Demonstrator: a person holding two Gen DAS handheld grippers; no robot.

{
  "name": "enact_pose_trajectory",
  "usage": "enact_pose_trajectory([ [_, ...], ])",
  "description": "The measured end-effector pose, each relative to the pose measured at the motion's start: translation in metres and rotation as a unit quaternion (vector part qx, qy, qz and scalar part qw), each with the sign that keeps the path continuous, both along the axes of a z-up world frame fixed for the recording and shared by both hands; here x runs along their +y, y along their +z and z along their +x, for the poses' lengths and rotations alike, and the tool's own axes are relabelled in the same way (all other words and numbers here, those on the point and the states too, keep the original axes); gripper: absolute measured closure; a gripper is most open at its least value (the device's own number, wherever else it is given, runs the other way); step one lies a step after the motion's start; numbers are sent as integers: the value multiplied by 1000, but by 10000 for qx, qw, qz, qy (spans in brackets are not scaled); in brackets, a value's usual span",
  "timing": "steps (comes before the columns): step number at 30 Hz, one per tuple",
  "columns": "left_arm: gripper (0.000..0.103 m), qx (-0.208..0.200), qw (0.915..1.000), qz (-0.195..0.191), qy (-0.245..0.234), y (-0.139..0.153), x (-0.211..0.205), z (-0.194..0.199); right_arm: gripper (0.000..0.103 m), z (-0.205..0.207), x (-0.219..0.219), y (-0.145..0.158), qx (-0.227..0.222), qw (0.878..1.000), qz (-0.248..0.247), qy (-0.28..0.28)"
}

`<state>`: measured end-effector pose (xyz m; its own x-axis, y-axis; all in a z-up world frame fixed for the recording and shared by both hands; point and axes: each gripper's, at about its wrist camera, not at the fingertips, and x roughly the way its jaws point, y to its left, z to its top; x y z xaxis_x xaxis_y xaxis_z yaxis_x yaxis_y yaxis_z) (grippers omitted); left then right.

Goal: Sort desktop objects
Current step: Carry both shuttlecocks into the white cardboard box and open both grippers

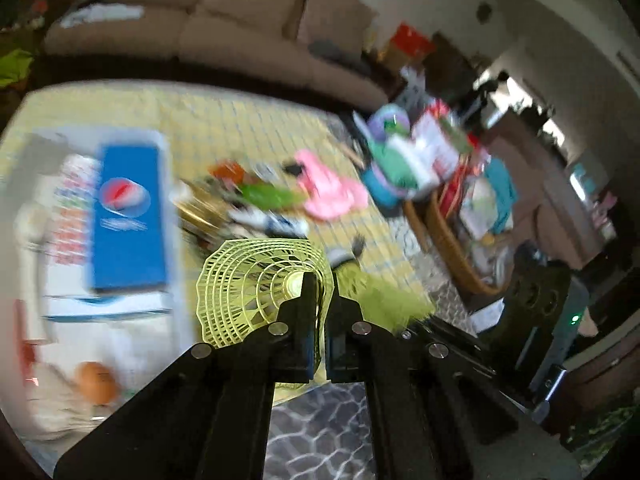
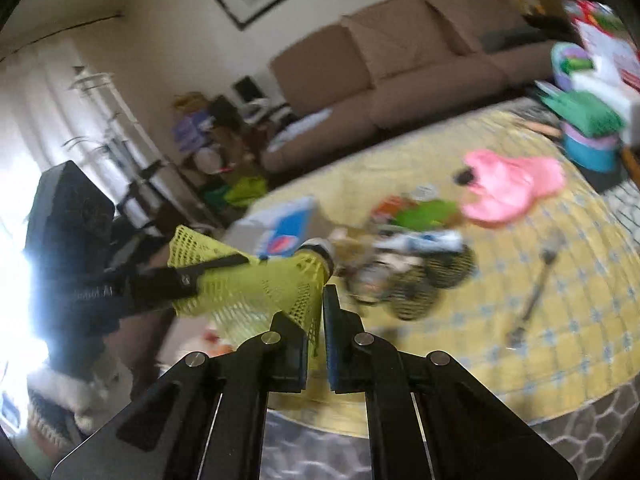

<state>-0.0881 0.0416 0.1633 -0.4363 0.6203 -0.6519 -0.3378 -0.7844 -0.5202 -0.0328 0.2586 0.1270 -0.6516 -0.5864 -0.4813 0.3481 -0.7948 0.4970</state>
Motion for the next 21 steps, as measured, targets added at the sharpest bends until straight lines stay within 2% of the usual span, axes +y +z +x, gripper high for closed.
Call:
enact_pose_trajectory([
  [4,100,150,9982,49,577,11,-84,8,97,-6,-49,3,-149,9986,-328,397],
  [7,100,-73,9957,45,917,-8,-131,9,97,-16,-92,-6,-315,9975,-253,588],
  [10,100,-271,9932,92,1128,-35,-157,8,97,-24,-124,-18,-484,9958,-190,755],
  [15,100,-377,9919,233,1190,-67,-159,-2,97,-37,-171,-41,-518,9937,593,798],
  [19,99,-492,9903,263,1276,-89,-160,-9,96,-50,-195,-68,-729,9864,1235,805],
  [20,97,-577,9896,316,1277,-92,-165,-9,95,-50,-199,-72,-732,9835,1452,798],
  [21,90,-693,9885,354,1296,-97,-166,-10,94,-49,-203,-76,-733,9804,1649,789],
])
